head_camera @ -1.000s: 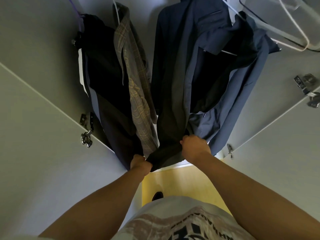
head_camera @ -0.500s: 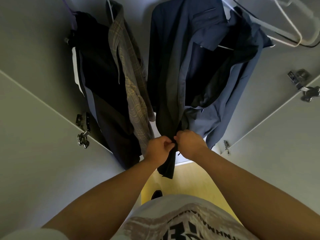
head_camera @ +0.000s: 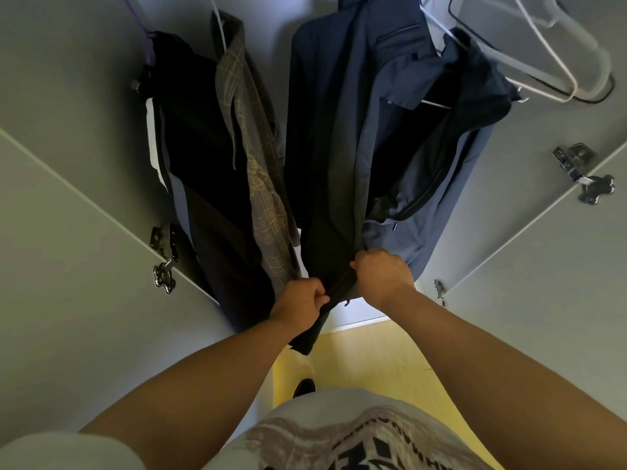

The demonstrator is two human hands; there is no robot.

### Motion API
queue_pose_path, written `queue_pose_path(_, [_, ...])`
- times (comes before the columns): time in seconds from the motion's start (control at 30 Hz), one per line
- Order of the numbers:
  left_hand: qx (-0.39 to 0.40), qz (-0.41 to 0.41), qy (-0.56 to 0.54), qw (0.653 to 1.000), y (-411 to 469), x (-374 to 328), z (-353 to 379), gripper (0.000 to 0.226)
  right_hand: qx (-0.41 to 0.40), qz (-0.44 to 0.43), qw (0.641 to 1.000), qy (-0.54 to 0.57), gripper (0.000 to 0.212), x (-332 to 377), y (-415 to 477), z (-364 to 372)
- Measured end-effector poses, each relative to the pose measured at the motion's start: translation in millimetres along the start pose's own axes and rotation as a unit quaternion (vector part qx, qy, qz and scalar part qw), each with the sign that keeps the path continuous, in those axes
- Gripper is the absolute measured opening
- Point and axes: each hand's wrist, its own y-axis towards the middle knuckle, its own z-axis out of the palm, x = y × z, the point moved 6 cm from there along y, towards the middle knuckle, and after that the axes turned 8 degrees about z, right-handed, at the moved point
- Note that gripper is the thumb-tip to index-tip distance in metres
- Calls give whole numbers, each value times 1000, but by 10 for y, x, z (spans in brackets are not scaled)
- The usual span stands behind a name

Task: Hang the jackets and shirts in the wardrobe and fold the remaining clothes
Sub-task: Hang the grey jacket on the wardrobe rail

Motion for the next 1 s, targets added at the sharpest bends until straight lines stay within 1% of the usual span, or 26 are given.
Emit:
queue_pose_path(0.13, [18,-5,6,1000,13,35,48,15,-29,-1,1000,-4,28,-23,-31,-14])
queue_pose_path(0.27, [45,-22,14,999,46,13,136,15,-15,-28,999,-5,31,-10,-78,35])
queue_pose_path(0.33, [39,-17,-26,999,80,-56,174,14,-15,-36,999,-5,32,-14,-107,32])
queue_pose_path(0.43, [7,-10,-109,994,140,-187,184,23,-42,-56,998,-8,33,-2,-159,5])
queue_pose_path(0.57, [-27,-15,-153,988,179,-261,164,24,-34,-61,998,5,27,30,-232,48])
queue_pose_path(0.63, [-35,-33,-165,985,183,-224,177,26,-26,-56,998,17,25,30,-258,74])
queue_pose_path(0.77, [-27,-54,-162,985,151,-148,189,26,-2,-57,996,64,31,35,-326,159])
queue_pose_path(0.8, [-24,-54,-158,986,141,-141,178,24,4,-30,993,114,32,12,-342,191])
queue_pose_path(0.83, [-20,-54,-156,986,131,-137,167,22,17,22,982,185,34,-38,-346,230])
queue_pose_path(0.9, [-12,-50,-155,987,114,-143,156,20,39,154,931,329,40,-158,-366,351])
queue_pose_path(0.93, [-8,-50,-153,987,103,-147,156,20,54,216,894,388,40,-206,-383,425])
queue_pose_path(0.97, [-4,-53,-152,987,89,-149,156,19,74,277,846,450,38,-249,-401,502])
queue_pose_path(1.0, [-2,-57,-152,987,72,-147,156,19,92,333,786,513,34,-281,-432,566])
